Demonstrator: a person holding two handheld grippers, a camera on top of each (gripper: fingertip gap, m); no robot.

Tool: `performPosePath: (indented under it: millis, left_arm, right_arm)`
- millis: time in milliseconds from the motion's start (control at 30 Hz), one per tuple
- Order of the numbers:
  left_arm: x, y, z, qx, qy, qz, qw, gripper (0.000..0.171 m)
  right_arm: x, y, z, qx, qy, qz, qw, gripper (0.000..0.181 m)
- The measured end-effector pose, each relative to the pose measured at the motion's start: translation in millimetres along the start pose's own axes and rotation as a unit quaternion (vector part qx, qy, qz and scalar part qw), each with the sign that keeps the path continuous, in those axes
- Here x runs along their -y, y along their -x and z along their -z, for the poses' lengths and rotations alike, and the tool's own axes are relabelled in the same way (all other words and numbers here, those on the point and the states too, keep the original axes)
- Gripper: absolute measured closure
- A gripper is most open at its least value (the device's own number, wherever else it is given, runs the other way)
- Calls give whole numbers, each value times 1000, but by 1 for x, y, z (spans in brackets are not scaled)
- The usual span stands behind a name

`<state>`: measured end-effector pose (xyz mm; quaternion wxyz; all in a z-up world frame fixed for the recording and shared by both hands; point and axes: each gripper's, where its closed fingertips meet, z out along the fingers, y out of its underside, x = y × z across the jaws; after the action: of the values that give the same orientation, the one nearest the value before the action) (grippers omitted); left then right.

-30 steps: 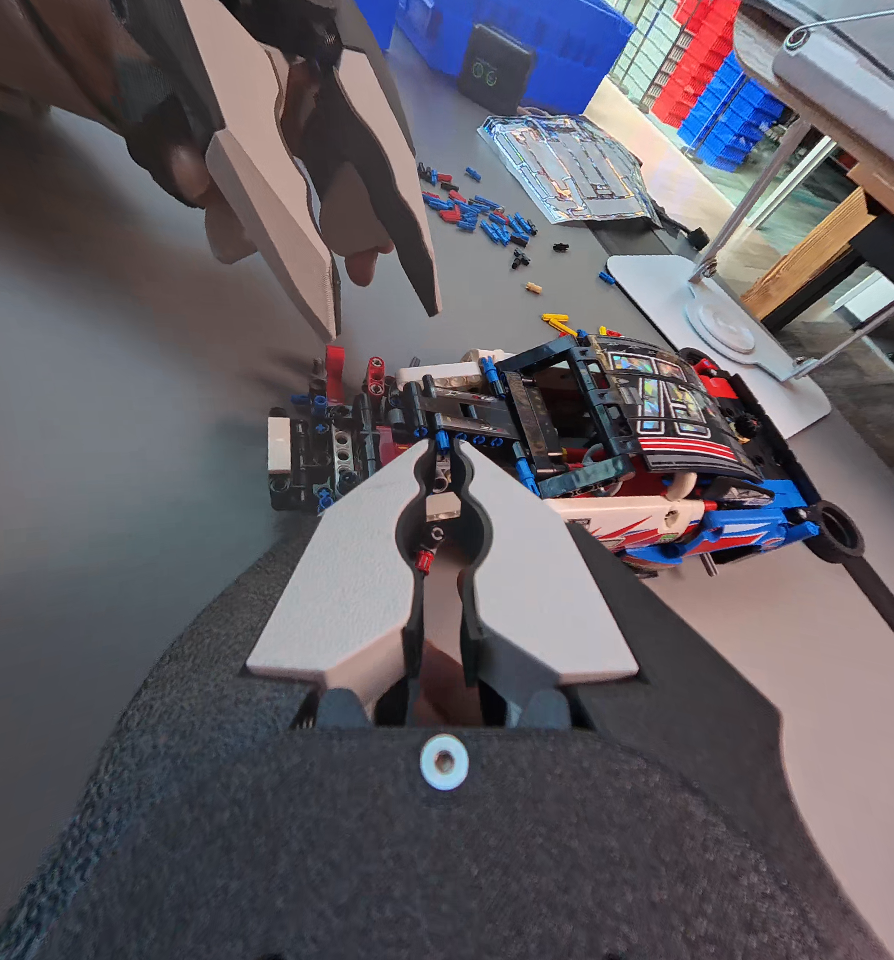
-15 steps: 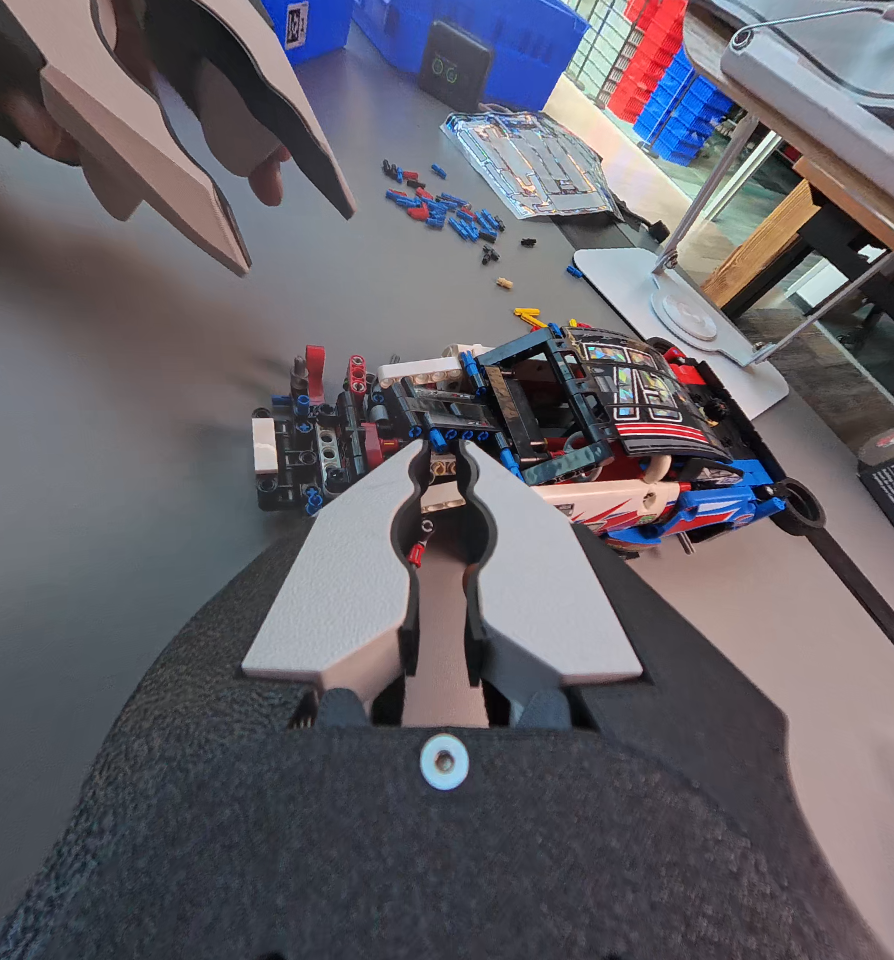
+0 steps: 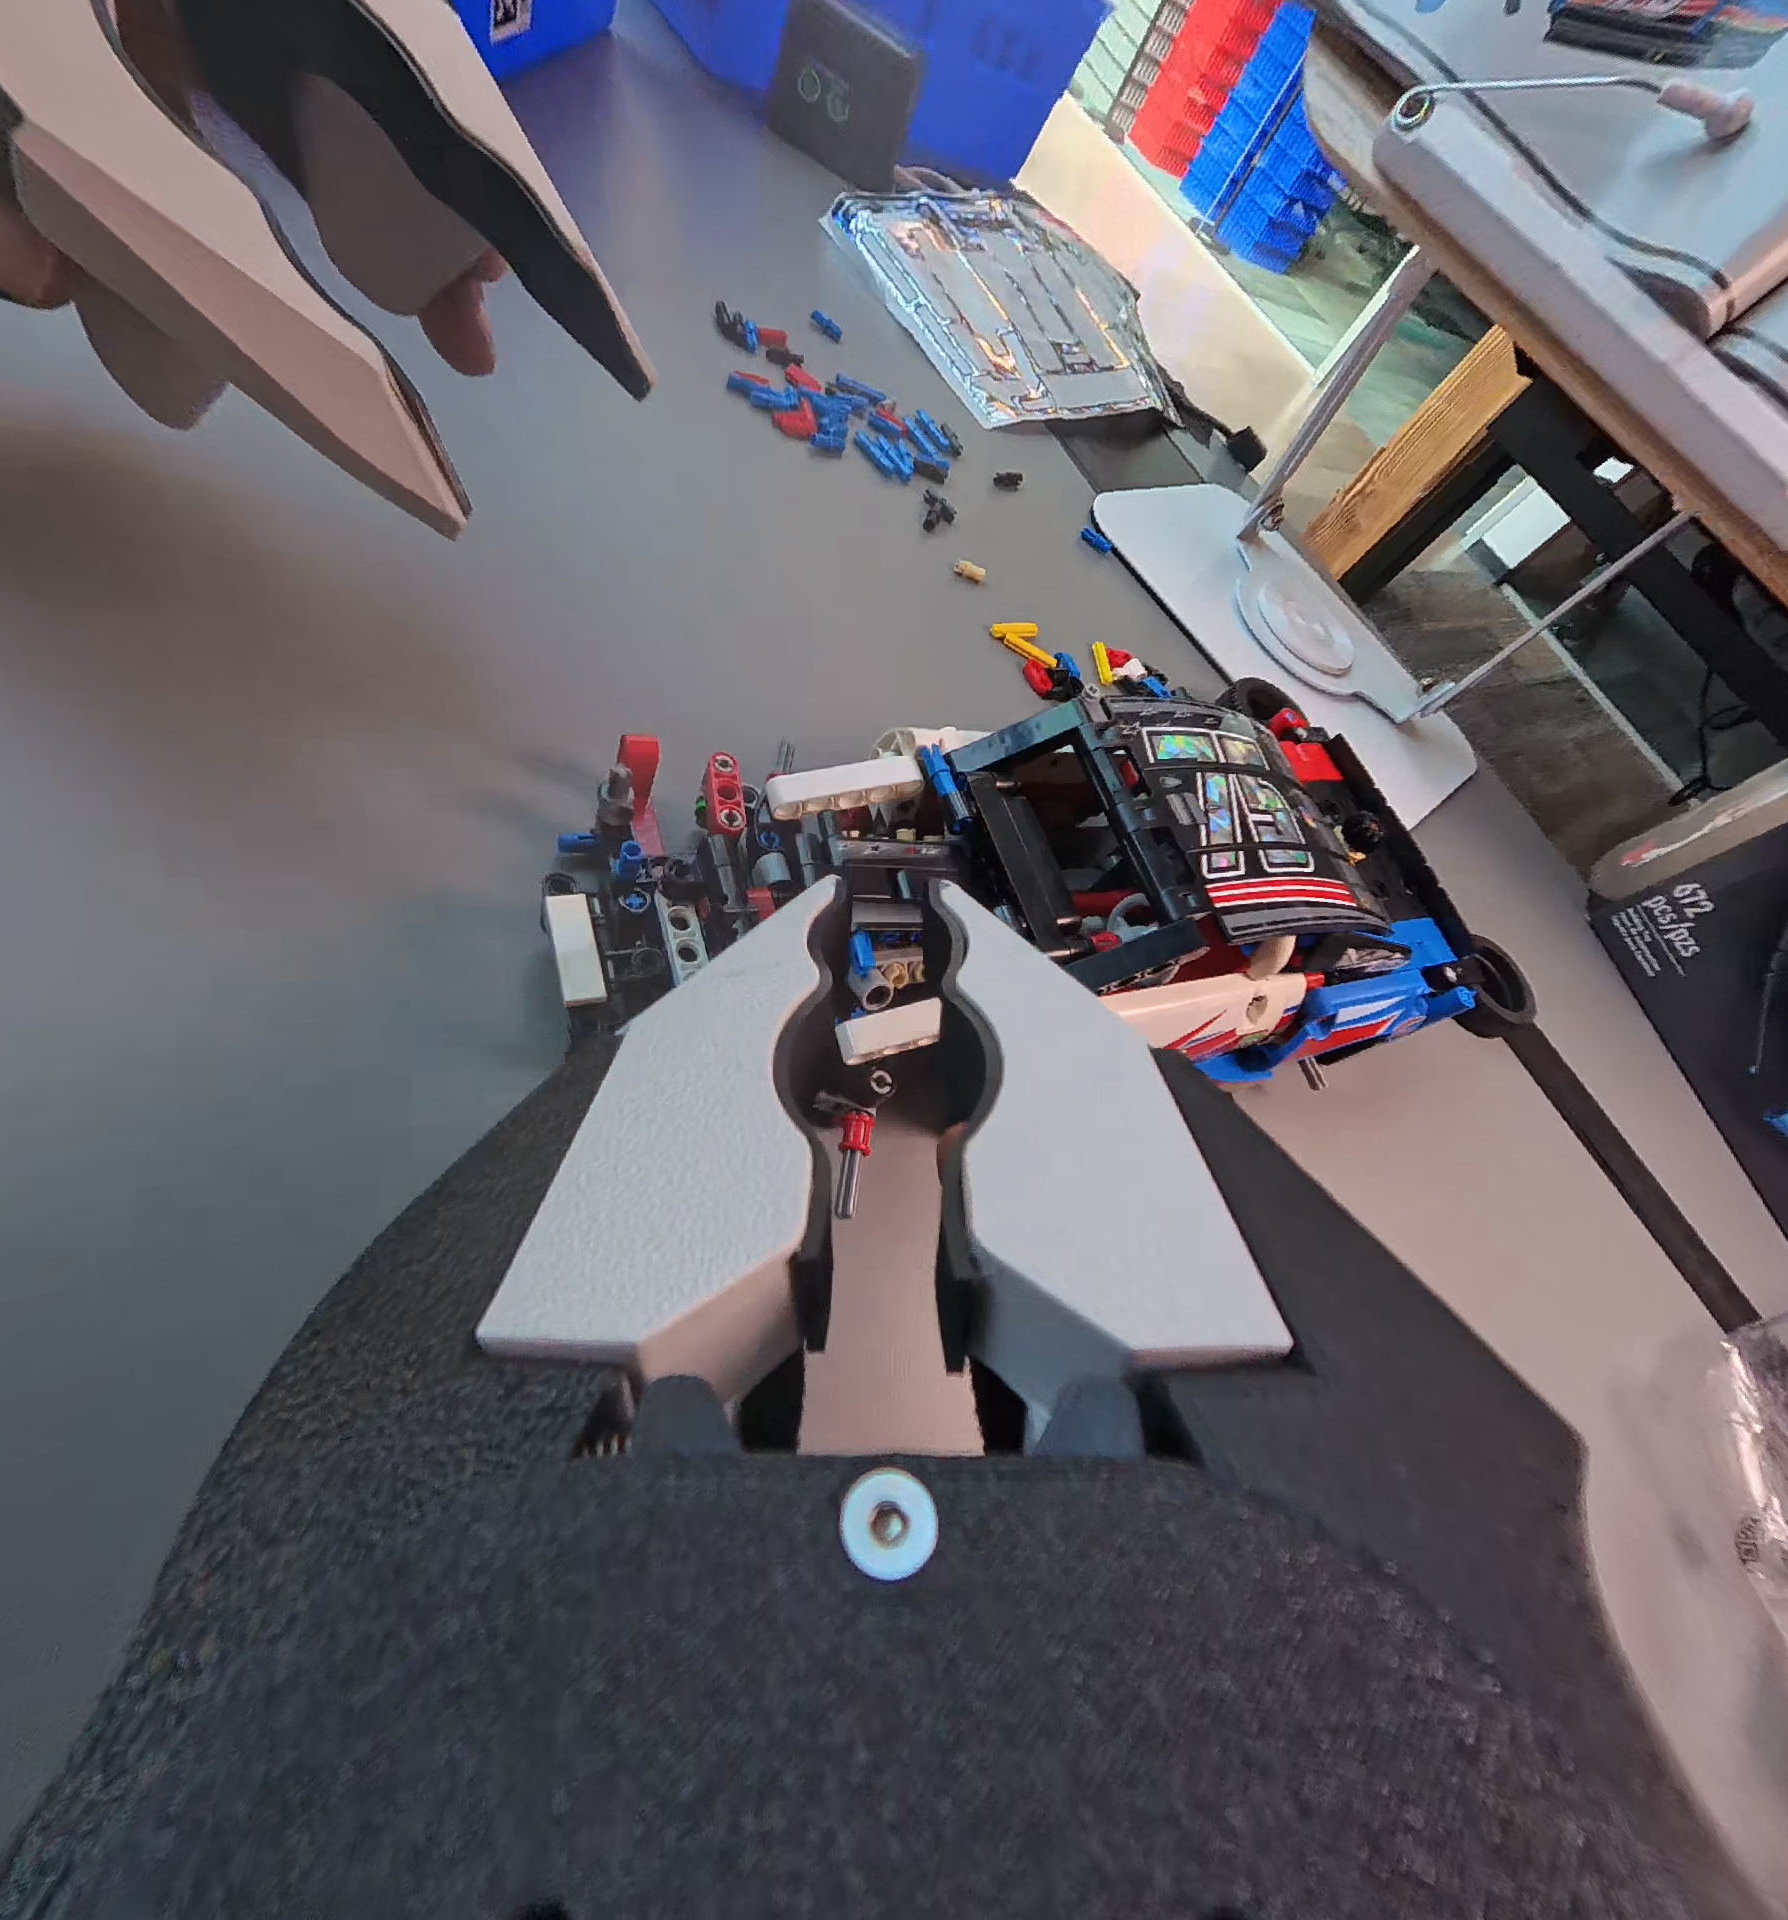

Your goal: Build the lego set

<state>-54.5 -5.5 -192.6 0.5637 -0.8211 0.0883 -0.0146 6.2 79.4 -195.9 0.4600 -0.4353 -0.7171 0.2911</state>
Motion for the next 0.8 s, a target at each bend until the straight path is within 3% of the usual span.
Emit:
performPosePath:
  millis: [200, 433, 600, 800]
  left_arm:
    - [4, 0, 2, 4, -19, 2, 1000, 110]
    - [9, 2, 5, 25, -37, -20, 999, 109]
    - [7, 7, 4, 34, -38, -24, 998, 108]
    - [7, 9, 5, 43, -38, -31, 998, 109]
  right_arm:
    - [19, -9, 28, -70, -23, -57, 996, 152]
    - [6, -4, 38, -115, -24, -134, 984, 143]
    - [-5, -3, 32, -119, -17, -137, 983, 144]
    - [-8, 5, 26, -108, -13, -123, 986, 157]
